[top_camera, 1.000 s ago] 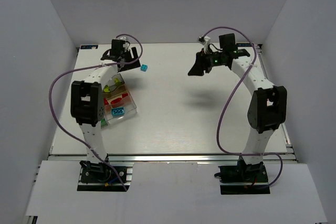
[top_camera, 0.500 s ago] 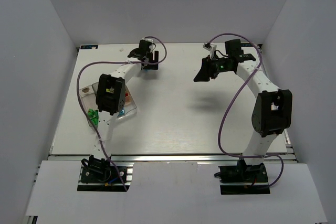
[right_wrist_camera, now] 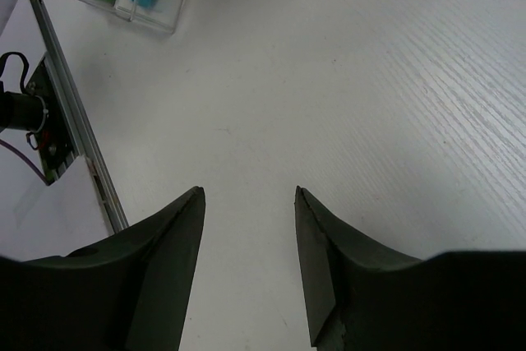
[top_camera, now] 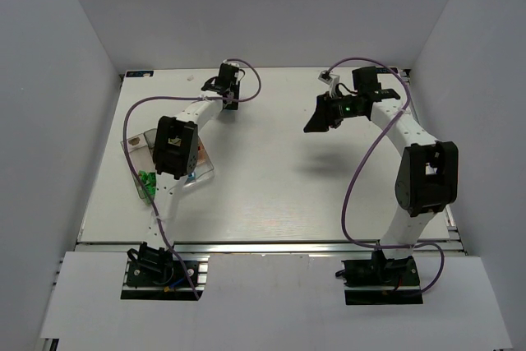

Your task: Sort the legos into containers by color

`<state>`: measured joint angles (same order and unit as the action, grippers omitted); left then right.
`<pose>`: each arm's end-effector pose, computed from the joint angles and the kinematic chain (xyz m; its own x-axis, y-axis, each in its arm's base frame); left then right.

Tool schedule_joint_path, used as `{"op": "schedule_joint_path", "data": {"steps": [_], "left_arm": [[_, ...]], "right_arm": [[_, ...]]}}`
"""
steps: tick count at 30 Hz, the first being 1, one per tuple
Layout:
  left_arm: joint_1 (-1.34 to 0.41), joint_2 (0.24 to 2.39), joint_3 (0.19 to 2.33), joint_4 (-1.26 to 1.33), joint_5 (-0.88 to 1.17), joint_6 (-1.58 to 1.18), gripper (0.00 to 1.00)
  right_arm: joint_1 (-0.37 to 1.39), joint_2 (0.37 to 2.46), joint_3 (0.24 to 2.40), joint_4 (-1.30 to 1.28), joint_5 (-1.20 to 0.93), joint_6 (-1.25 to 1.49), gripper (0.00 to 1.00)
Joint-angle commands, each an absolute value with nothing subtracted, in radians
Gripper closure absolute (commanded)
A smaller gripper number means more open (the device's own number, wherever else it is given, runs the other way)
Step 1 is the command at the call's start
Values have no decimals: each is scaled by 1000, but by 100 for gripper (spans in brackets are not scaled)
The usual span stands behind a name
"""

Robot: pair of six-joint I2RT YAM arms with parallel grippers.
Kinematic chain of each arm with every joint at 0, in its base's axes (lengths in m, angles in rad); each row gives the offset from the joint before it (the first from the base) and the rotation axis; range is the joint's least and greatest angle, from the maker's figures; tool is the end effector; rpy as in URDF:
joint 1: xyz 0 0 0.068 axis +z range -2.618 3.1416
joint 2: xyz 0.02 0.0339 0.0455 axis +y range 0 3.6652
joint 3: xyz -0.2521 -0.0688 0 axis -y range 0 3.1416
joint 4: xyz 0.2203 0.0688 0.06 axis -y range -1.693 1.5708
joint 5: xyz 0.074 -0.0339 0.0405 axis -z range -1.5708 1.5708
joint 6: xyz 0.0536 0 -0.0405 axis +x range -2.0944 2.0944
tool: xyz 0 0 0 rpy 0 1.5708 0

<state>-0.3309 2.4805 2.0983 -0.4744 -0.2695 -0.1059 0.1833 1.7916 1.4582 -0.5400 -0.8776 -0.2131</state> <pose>0.5041 -0.1581 0.1468 -0.7263 0.1418 -0.6726 0.0719 0.9888 0.1308 0.3588 0.1084 0.2611 -0.6093 -0.2504 -0.7524 -0.7480 0.4965 0.4404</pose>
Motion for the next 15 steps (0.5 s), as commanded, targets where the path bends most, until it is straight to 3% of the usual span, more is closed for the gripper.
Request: {"op": "schedule_joint_path", "data": {"steps": [1, 2, 6, 9, 12, 13, 15], "left_arm": [[-330, 2427, 2056, -440, -247, -110, 58], [-330, 2401, 2024, -417, -238, -115, 72], [-330, 2284, 1915, -351, -180, -187, 100], [-321, 2121, 1800, -313, -97, -302, 100], [-298, 1943, 1744, -403, 41, -472, 100], [-298, 1898, 1708, -438, 57, -491, 100], [-307, 1748, 1645, -518, 60, -534, 100]], "right_arm": [[183, 1729, 1448, -511, -881, -210, 47], [180, 1723, 1440, -511, -879, -213, 47], [187, 1697, 1401, -520, -839, -250, 49], [193, 1658, 1345, -515, -743, -310, 52], [215, 1632, 1295, -514, -654, -371, 47], [212, 1629, 1287, -517, -638, -377, 36], [221, 1629, 1266, -523, -623, -387, 23]]}}
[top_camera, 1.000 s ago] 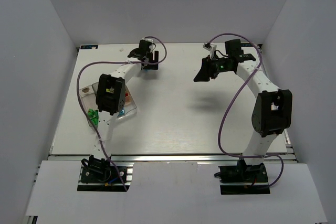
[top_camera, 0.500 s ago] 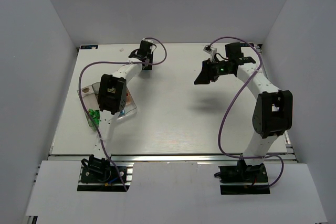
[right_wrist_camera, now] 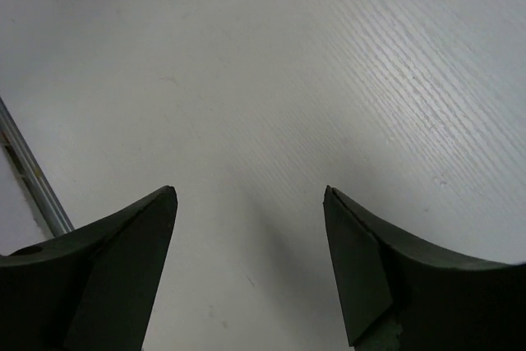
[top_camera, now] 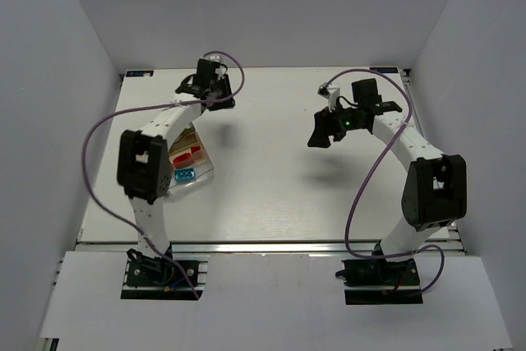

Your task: Sort the legos into containers by color

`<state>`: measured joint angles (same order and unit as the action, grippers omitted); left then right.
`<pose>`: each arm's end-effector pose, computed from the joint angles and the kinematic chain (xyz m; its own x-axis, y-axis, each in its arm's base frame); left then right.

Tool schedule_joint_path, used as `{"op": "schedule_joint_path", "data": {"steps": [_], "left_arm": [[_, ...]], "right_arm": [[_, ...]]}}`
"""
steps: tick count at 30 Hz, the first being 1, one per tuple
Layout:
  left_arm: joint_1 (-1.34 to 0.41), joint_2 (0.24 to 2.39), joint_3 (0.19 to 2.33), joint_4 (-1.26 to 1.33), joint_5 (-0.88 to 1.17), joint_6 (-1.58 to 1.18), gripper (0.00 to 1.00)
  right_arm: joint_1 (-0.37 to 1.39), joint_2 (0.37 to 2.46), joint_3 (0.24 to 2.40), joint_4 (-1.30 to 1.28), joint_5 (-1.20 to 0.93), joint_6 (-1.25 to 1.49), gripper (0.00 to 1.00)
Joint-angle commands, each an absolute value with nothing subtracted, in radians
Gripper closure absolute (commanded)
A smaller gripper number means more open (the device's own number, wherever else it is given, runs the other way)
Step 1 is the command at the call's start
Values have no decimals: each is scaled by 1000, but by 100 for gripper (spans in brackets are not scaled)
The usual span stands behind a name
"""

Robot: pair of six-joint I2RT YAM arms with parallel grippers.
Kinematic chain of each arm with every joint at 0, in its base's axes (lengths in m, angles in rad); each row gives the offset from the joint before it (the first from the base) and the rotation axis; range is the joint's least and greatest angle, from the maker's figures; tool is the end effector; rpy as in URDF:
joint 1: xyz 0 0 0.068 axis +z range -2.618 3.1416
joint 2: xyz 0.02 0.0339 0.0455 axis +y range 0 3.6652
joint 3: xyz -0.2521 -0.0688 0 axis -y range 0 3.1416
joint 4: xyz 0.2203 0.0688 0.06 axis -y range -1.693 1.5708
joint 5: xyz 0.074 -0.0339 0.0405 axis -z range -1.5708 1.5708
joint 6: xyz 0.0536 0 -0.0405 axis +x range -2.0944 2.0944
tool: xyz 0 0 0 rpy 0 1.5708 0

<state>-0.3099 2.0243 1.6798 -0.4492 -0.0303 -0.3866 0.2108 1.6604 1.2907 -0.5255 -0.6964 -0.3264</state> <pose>0.4267 -0.1349 0.2312 -0.7362 -0.1600 -0.6576 0.0076 0.9696 -0.2444 0.3269 0.1051 0.2511 -0.5455 -0.3683 -0.7528 -0.7683 0.5787 0.2736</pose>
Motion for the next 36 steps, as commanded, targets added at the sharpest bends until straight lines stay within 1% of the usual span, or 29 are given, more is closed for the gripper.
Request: {"op": "schedule_joint_path", "data": {"steps": [1, 3, 4, 5, 7, 8, 9, 10, 11, 16, 21, 30, 32, 33, 34, 35, 36], "left_arm": [[-307, 1699, 1549, -547, 51, -555, 100], [-307, 1596, 1456, -581, 17, -607, 100], [-307, 1498, 1377, -633, -21, -630, 100], [-307, 1456, 1338, -658, -49, -649, 100], [-307, 1382, 1263, -710, -115, -696, 100], [-307, 1321, 1199, -718, -130, -706, 100], [-307, 1300, 1168, -722, -139, -722, 100], [-307, 1283, 1143, -726, -140, -732, 100], [-307, 1257, 1102, -723, -140, -742, 100], [-307, 1264, 1051, -675, -132, -761, 100], [-307, 1357, 1061, -675, -175, -729, 100], [-307, 1453, 1048, -670, -224, -703, 100], [-307, 1453, 1032, -660, -224, -703, 71], [-307, 1447, 1029, -657, -225, -701, 56], [-307, 1437, 1029, -660, -232, -704, 45], [-307, 1431, 1035, -661, -238, -701, 37], [-307, 1421, 1042, -667, -253, -701, 33]], "right_arm": [[222, 1625, 1255, -515, -621, -380, 21], [224, 1620, 1227, -485, -618, -355, 22], [224, 1618, 1223, -474, -614, -344, 24], [225, 1620, 1220, -459, -614, -336, 27], [232, 1631, 1227, -456, -611, -319, 40], [232, 1635, 1232, -456, -614, -318, 49], [232, 1643, 1241, -465, -621, -318, 63], [232, 1655, 1247, -474, -627, -319, 97], [233, 1664, 1268, -486, -633, -322, 100], [241, 1672, 1292, -525, -624, -325, 100], [244, 1641, 1266, -515, -603, -314, 100], [241, 1571, 1212, -526, -566, -339, 100], [241, 1565, 1207, -535, -563, -347, 100], [241, 1560, 1209, -538, -563, -354, 87], [241, 1557, 1207, -543, -564, -356, 79], [241, 1557, 1209, -548, -569, -360, 69], [244, 1557, 1209, -557, -571, -371, 52]]}}
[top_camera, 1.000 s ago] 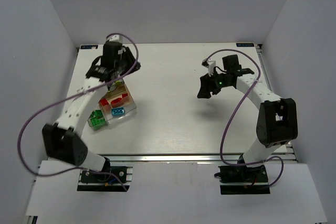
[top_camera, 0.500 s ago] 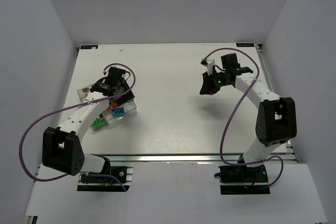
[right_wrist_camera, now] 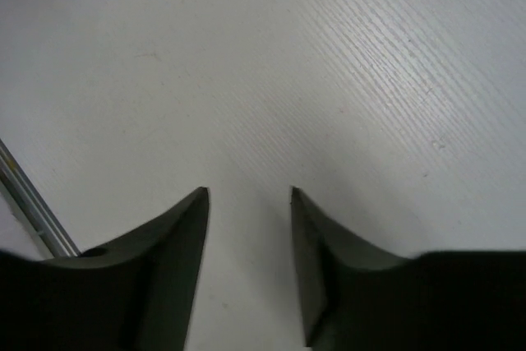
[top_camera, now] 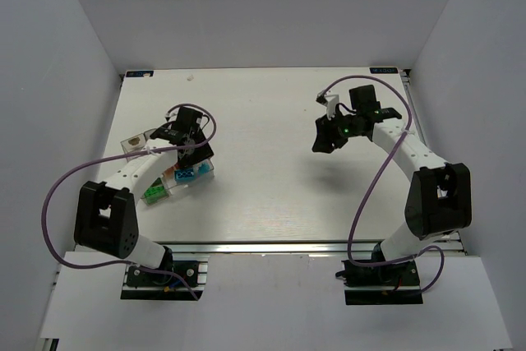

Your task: Sort the legos into containers by color

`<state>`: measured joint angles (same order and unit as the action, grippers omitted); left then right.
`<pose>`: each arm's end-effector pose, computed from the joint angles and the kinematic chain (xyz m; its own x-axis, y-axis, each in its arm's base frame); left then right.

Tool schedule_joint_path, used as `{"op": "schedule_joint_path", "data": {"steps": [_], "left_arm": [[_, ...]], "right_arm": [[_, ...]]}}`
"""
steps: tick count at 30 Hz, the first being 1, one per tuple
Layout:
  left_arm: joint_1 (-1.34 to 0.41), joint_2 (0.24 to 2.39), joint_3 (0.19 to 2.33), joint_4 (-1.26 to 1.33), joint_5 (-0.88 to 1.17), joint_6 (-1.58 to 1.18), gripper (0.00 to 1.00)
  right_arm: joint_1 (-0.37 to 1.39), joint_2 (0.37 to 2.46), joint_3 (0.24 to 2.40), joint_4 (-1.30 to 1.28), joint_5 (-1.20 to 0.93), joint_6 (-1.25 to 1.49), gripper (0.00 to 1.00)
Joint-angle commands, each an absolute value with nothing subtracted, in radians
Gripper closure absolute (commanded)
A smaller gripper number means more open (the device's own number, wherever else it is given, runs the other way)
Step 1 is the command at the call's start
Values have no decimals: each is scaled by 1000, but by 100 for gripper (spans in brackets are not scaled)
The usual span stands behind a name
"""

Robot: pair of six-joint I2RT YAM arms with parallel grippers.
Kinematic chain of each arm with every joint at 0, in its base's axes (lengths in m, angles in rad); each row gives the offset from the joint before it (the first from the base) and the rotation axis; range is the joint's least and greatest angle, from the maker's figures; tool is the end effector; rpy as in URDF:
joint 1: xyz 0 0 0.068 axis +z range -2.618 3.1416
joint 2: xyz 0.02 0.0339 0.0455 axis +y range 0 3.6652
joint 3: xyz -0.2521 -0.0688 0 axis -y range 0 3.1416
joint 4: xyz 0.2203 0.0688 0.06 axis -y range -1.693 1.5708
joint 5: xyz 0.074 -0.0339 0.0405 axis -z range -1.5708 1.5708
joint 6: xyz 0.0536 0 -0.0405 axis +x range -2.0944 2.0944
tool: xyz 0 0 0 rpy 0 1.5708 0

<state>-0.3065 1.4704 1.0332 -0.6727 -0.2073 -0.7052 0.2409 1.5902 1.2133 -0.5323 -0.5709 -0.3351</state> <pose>0.2664 -0.0727 0.2122 -0.7851 -0.4169 -0.4582 -0.3951 0.9066 -0.1479 0.3087 0.1057 0.2463 -0.5516 -0.4204 -0.7204 -0.7460 0.6350 0.2006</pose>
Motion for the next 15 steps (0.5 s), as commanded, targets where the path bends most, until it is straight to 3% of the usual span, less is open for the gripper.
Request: {"op": "schedule_joint_path", "data": {"steps": [1, 3, 4, 6, 8, 15], "left_arm": [[-316, 1410, 1048, -670, -261, -700, 31], [-316, 1364, 1072, -673, -262, -687, 29], [-316, 1342, 1080, -670, -258, -664, 22], [-316, 1272, 1094, -634, -203, -626, 17], [-316, 1177, 1079, -582, -125, -544, 2], [-316, 977, 962, -336, 139, -459, 2]], "right_arm": [[242, 1554, 1212, -561, -575, -376, 45], [242, 1551, 1215, -566, -589, -385, 25], [241, 1549, 1219, -569, -597, -394, 13], [238, 1546, 1227, -575, -601, -397, 11], [235, 1542, 1244, -584, -609, -396, 11], [204, 1543, 1366, -578, -545, -223, 11]]}}
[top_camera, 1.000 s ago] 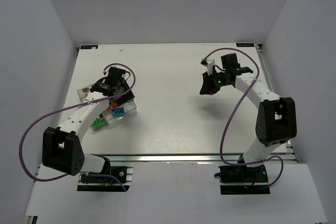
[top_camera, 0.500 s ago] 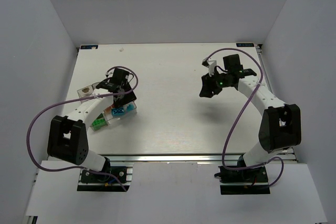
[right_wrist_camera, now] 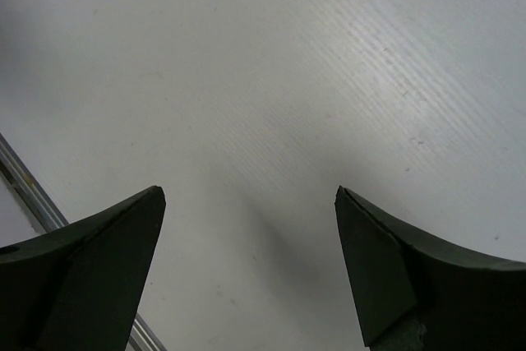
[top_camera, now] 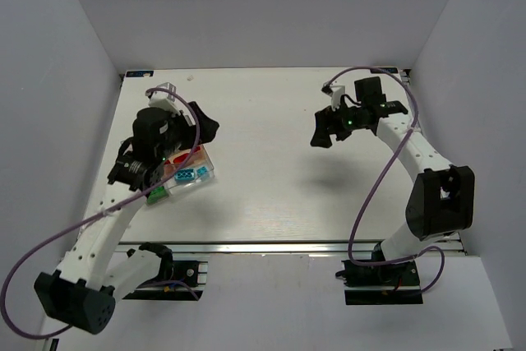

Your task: Sort the legos into containers by color

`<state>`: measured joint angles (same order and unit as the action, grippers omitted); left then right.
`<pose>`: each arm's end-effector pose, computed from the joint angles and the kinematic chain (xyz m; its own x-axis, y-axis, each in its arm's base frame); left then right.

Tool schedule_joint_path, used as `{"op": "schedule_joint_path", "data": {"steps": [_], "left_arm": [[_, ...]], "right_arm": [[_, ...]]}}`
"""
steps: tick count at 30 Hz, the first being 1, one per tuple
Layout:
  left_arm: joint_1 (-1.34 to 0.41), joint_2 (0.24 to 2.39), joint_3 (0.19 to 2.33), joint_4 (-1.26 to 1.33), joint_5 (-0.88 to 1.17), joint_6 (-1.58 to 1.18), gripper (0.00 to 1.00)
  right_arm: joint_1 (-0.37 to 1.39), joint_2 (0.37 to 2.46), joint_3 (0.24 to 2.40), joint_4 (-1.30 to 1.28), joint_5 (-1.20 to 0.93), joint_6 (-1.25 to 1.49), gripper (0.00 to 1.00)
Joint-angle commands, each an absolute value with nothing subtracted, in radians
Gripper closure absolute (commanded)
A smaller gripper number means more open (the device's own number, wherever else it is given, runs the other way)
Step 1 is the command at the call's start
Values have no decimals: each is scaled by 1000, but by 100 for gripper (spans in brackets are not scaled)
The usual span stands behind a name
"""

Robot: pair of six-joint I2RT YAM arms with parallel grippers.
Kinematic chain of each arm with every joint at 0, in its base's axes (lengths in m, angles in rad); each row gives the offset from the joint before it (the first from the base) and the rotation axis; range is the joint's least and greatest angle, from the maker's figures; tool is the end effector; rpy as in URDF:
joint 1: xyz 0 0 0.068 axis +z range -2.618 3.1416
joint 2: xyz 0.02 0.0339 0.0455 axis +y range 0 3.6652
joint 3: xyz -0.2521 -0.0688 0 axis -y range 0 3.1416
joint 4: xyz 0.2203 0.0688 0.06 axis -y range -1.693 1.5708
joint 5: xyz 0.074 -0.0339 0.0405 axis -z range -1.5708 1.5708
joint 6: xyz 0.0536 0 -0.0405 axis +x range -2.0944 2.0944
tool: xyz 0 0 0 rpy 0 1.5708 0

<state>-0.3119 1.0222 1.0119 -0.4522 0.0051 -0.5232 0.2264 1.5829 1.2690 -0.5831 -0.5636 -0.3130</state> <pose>0.2128 -0.0689 0.3294 -0.5233 -0.3562 -0.7741 0.0574 0.8916 -0.4491 0.3108 0.1010 0.2614 -0.5661 -0.3975 -0.7222 -0.7241 0.6585 0.2051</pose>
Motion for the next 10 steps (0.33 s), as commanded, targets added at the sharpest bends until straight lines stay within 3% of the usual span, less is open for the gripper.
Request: {"op": "schedule_joint_path", "data": {"steps": [1, 10], "left_arm": [[-316, 950, 954, -330, 152, -453, 2], [-316, 882, 928, -314, 166, -437, 2]], "right_arm": [[203, 1542, 1374, -575, -543, -198, 11], [158, 1505, 1359, -483, -445, -47, 11]]}}
